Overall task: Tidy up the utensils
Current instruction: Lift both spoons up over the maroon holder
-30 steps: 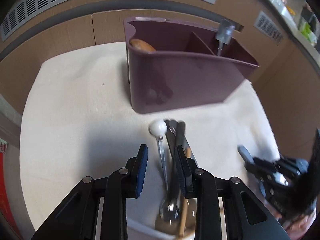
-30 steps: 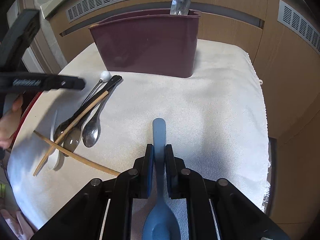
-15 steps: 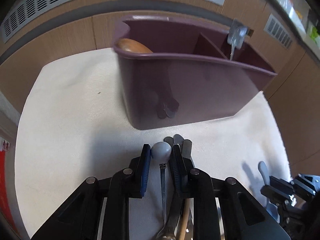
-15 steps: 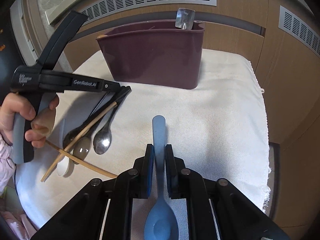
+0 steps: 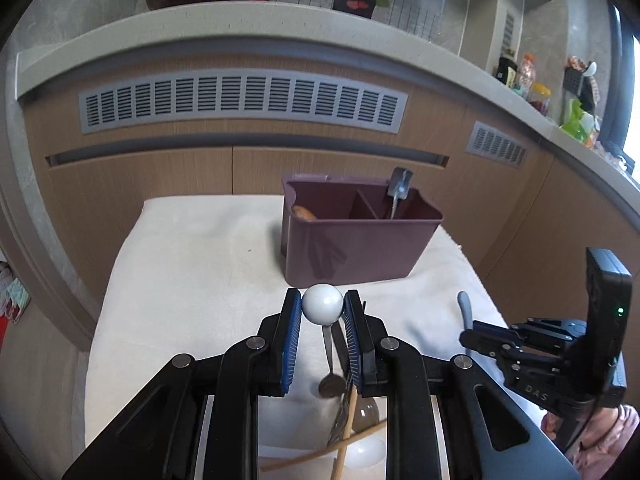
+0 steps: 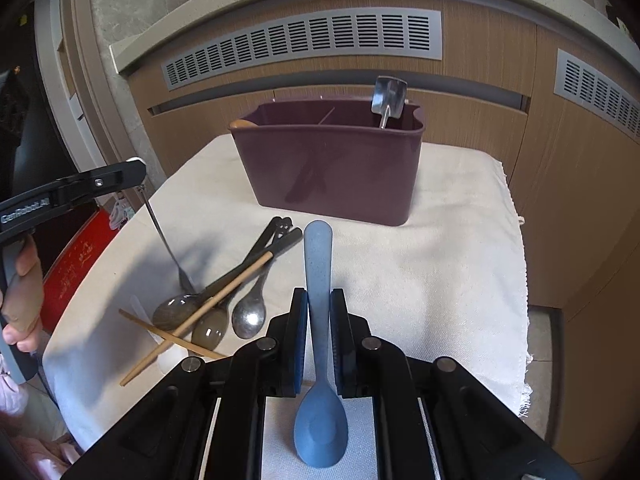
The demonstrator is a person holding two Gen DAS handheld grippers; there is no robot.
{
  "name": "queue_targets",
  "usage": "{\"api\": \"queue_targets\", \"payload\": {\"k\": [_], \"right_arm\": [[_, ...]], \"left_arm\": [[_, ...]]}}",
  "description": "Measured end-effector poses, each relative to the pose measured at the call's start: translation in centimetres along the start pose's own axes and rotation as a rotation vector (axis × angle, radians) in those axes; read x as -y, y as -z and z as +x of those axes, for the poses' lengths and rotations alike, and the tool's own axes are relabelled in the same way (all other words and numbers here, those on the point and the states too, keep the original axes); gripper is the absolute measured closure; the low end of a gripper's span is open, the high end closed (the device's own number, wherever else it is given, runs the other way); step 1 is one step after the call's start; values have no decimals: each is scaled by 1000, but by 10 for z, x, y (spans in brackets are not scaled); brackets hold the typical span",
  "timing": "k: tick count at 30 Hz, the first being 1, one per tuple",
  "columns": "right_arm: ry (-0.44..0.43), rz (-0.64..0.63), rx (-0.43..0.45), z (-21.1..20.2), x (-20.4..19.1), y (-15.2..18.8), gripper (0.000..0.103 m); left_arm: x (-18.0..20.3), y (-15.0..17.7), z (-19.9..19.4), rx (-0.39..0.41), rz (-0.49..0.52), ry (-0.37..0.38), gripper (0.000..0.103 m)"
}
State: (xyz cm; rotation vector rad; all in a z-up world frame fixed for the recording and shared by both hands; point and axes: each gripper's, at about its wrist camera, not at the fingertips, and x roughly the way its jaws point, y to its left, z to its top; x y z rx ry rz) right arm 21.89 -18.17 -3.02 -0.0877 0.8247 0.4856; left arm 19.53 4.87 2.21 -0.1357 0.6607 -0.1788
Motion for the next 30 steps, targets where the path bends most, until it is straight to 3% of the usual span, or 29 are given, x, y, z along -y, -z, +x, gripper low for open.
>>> {"api": "queue_targets", "payload": {"k": [12, 17, 23, 30], "right_arm": [[5, -53, 110, -43, -17, -26, 93], [31, -106, 294, -96, -23, -82, 93], [125, -158, 528, -150, -29, -157, 93], [153, -140, 540, -128, -19, -187, 93]], "left_arm": [[26, -36, -45, 125, 63, 46, 80], [47, -93, -76, 272, 139, 70, 80], [51, -165, -90, 406, 140, 91, 80], [35, -186, -49, 369, 92, 85, 80]]}}
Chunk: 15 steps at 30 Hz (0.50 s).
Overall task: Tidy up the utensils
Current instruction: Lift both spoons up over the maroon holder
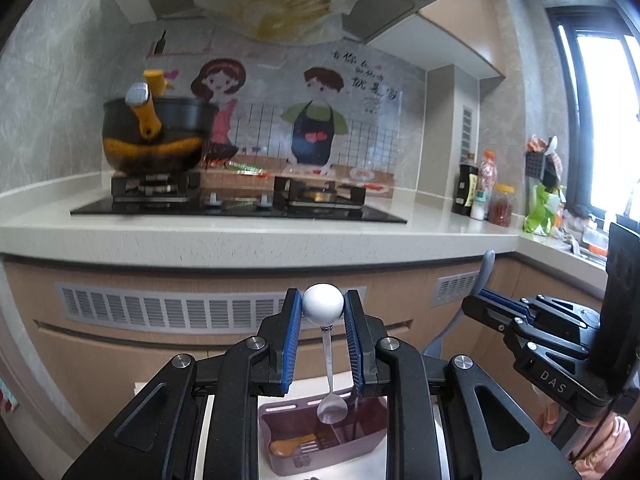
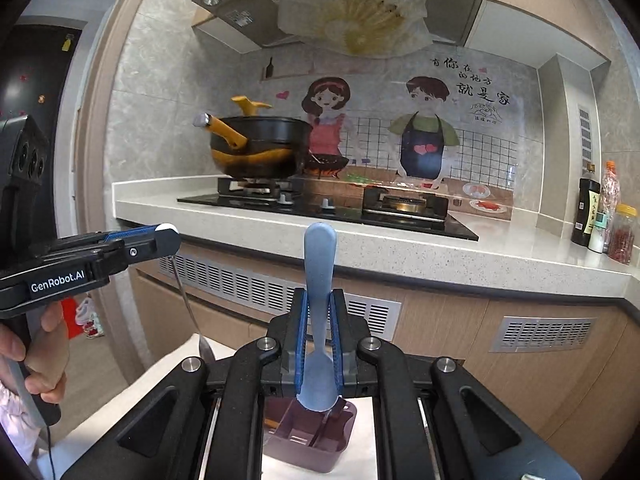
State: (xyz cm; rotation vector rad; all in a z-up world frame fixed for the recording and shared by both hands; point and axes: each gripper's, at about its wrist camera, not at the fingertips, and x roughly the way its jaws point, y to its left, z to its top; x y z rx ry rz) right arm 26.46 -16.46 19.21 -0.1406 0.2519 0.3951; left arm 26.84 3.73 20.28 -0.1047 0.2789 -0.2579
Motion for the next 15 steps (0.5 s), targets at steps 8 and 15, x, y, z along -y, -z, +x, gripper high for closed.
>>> {"api": "queue_targets", "payload": {"k": [8, 15], "right_arm": [[-26, 47, -108, 51, 13, 44, 93], [-42, 91, -194, 86, 22, 81, 93]], "left_arm": [[-12, 37, 52, -95, -22, -11, 80], [-25, 75, 89, -182, -46, -32, 80]]}}
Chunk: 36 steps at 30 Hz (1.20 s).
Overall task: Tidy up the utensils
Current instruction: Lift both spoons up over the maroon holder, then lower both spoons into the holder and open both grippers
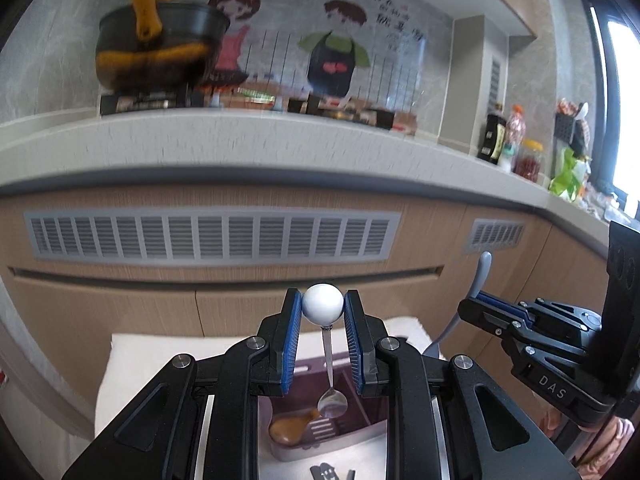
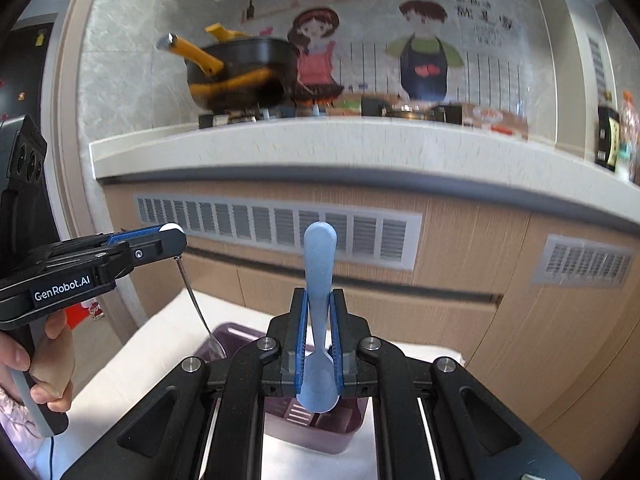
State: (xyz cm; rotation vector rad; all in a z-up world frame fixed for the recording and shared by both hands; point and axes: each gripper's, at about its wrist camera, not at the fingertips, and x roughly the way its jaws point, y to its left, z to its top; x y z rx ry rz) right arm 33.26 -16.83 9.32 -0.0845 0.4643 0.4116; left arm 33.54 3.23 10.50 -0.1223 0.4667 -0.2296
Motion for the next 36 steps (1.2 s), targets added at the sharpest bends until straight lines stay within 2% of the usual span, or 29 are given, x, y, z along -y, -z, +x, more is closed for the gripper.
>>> {"api": "queue_targets", "payload": {"k": [14, 18, 23, 26, 28, 29, 31, 32, 34, 36], "right_arm": [[-37, 60, -196, 55, 11, 60, 93], [-37, 69, -226, 62, 14, 72, 93], [-28, 62, -244, 54, 14, 78, 89], [-9, 38, -211, 35, 8, 77, 79], [3, 19, -187, 18, 2, 77, 62], [5, 10, -179, 13, 0, 77, 57], [20, -25, -157, -1, -9, 81, 33], [27, -38, -149, -5, -12, 82, 28], [62, -70, -129, -14, -21, 89, 8], [83, -92, -110, -20, -29, 97, 0]], "left_arm": [[-9, 57, 55, -196, -27, -11, 80], [-9, 64, 57, -235, -35, -8, 79], [-13, 63, 34, -216, -52, -10, 77], [-14, 64, 11, -189, -64, -18, 62], [-13, 69, -7, -171, -61, -43, 56], [-13, 72, -15, -166, -58, -49, 55], [-13, 82, -27, -168, -49, -66, 52], [-13, 88, -31, -174, -42, -75, 50], [-12, 101, -37, -194, -28, -88, 47], [-14, 120, -42, -236, -27, -105, 45]]}}
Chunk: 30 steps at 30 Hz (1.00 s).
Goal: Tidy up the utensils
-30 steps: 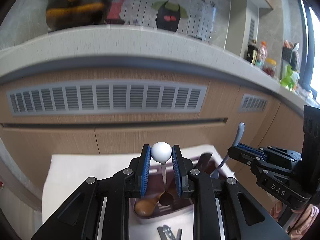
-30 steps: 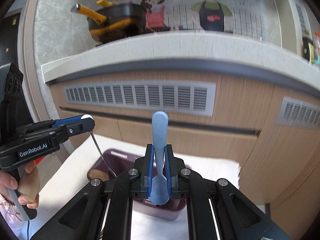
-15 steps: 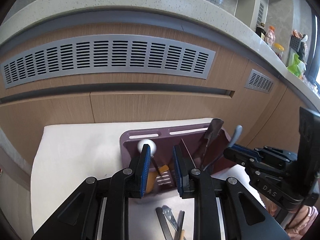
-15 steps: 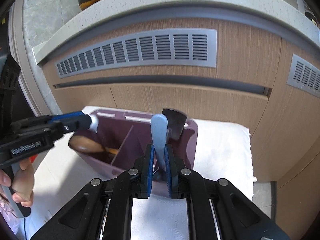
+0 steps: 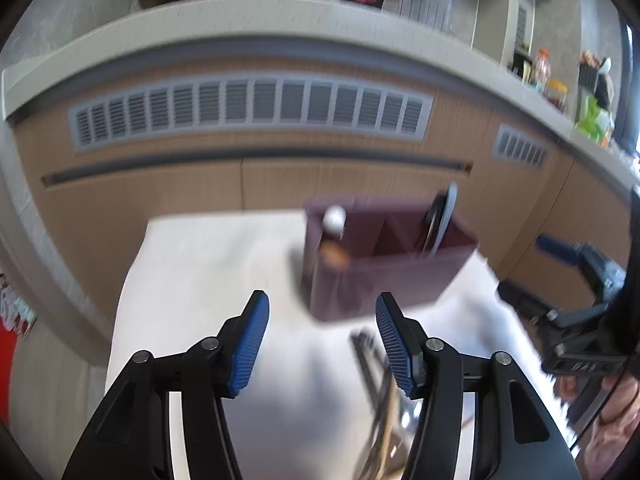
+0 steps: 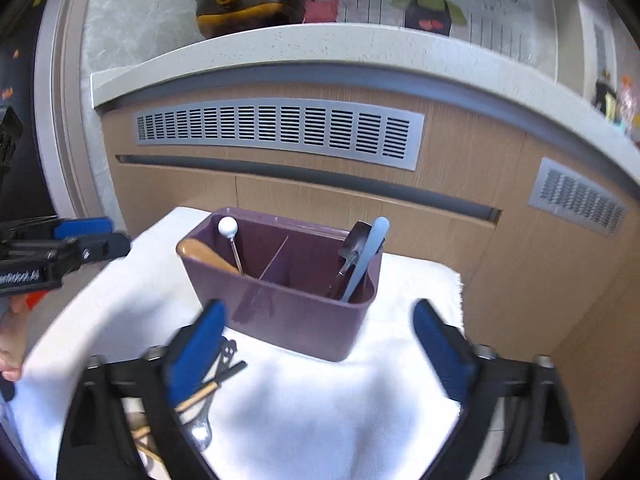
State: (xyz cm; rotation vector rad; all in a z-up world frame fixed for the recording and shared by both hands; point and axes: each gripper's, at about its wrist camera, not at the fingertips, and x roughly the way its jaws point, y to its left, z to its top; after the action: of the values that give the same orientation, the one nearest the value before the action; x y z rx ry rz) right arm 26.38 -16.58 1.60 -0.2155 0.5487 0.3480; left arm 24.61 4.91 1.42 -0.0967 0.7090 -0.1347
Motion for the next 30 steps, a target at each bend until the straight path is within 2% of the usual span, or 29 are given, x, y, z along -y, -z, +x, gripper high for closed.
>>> {"api": "queue_targets", "payload": {"k": [2, 6, 10, 14, 20, 23, 26, 30], "right_arm": [[15, -14, -17, 1, -8, 10, 0], [51, -67, -110, 15, -28, 29, 0], [13, -50, -182, 28, -39, 45, 0], [-58, 7, -256, 43, -47, 53, 0], [-84, 33, -330, 70, -78, 53, 1], [-123, 4, -380, 78, -90, 59, 6], [-97, -66, -396, 70, -89, 68, 7], [-125, -56, -426, 57, -70, 80, 7]], "left_arm": [[-4, 17, 2, -43, -12, -2, 44], [-13, 57, 7, -137, -24, -5, 43], [-21, 79, 6, -179, -21, -30, 37], [-37, 88, 2, -184, -75, -40, 36], [-52, 88, 0, -182, -156, -12, 32], [-55, 88, -2, -181, -154, -13, 32], [-59, 89, -3, -182, -160, -16, 28], [-64, 90, 3, -196, -184, -10, 28]]}}
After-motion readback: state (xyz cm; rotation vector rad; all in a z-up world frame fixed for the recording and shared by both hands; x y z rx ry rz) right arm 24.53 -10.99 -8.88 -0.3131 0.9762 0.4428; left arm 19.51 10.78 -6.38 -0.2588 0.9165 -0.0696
